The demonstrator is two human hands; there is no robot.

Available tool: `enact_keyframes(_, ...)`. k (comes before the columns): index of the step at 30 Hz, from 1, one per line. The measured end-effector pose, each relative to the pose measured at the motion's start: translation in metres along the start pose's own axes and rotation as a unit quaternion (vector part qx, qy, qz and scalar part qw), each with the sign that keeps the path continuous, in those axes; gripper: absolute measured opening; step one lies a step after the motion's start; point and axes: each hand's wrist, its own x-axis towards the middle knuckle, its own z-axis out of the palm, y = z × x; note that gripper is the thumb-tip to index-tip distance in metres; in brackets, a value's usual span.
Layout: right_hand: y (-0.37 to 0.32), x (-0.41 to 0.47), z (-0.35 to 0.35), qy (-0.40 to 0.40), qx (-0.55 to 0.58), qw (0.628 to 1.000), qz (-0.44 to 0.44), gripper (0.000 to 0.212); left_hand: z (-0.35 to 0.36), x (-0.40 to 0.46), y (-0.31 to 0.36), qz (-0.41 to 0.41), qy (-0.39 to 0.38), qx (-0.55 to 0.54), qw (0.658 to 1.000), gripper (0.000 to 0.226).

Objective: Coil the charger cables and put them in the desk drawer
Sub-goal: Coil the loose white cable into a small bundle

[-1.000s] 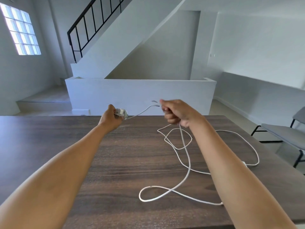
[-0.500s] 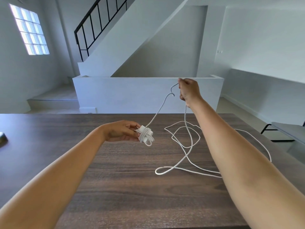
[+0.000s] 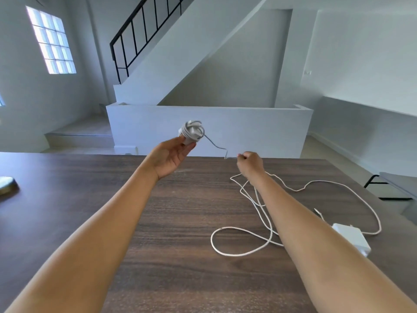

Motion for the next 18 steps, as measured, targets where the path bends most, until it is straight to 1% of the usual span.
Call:
enact_keyframes(1, 0.003, -0.005, 0.005, -0.019, -0.025, 0.999, -0.006, 0.039, 0.005, 0.004, -0.001, 0.009, 0.036, -0.017, 0.999, 0.019)
enact_keyframes(2, 0.004, -0.011, 0.009, -0.043, -0.051, 0.998, -0.012, 0.037, 0.008, 0.008, -0.002, 0.016, 0.063, -0.027, 0.998, 0.015)
enact_keyframes(4, 0.005, -0.022, 0.016, -0.096, -0.088, 0.991, -0.025, 0.037, 0.012, 0.018, -0.002, 0.028, 0.104, -0.031, 0.994, 0.014)
enact_keyframes(6, 0.001, -0.033, 0.019, -0.144, -0.1, 0.984, -0.037, 0.041, 0.014, 0.027, -0.002, 0.045, 0.148, -0.023, 0.988, 0.019)
enact_keyframes(8, -0.007, -0.043, 0.017, -0.183, -0.115, 0.975, -0.057, 0.046, 0.016, 0.035, -0.001, 0.066, 0.208, 0.003, 0.976, 0.027)
enact_keyframes(11, -0.02, -0.052, 0.01, -0.219, -0.139, 0.96, -0.103, 0.05, 0.01, 0.046, -0.002, 0.088, 0.306, 0.113, 0.941, 0.015)
enact_keyframes(13, -0.03, -0.056, 0.003, -0.243, -0.119, 0.954, -0.128, 0.046, 0.002, 0.051, -0.005, 0.087, 0.339, 0.257, 0.901, 0.022)
enact_keyframes(14, -0.035, -0.057, -0.002, -0.25, -0.101, 0.954, -0.133, 0.044, -0.002, 0.051, -0.007, 0.09, 0.34, 0.344, 0.87, 0.024)
enact_keyframes(16, -0.045, -0.058, -0.009, -0.249, -0.068, 0.957, -0.134, 0.045, -0.004, 0.049, -0.011, 0.112, 0.324, 0.503, 0.793, 0.023)
enact_keyframes(17, -0.05, -0.057, -0.012, -0.246, -0.046, 0.959, -0.13, 0.046, -0.004, 0.048, -0.014, 0.132, 0.312, 0.559, 0.757, 0.022)
enact_keyframes(18, -0.053, -0.056, -0.014, -0.244, -0.015, 0.962, -0.123, 0.046, -0.004, 0.047, -0.016, 0.148, 0.301, 0.596, 0.73, 0.023)
